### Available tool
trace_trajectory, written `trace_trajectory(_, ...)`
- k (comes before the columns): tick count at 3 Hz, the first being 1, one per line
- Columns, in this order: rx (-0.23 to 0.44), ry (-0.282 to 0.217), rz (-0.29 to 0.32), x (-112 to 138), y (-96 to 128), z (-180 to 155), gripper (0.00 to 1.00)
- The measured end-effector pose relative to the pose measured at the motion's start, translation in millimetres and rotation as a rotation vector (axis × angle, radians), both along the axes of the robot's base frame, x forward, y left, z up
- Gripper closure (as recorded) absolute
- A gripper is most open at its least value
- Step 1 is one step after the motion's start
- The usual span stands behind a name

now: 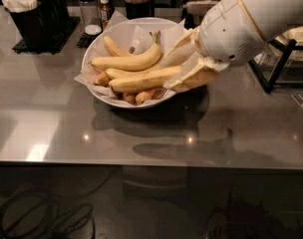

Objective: Pick banana from white bowl

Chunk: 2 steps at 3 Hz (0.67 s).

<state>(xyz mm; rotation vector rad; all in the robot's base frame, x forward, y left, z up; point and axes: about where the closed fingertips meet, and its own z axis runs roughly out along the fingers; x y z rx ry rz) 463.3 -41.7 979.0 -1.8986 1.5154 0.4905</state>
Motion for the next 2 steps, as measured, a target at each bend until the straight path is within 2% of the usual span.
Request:
trace_trajectory(1,0.057,-0.014,-0.044,-32.5,-20.9,7.1,1.0)
trace_trajectory(2,0.066,-0.012,-0.057,-36.0,-26.4,8.0,1.0)
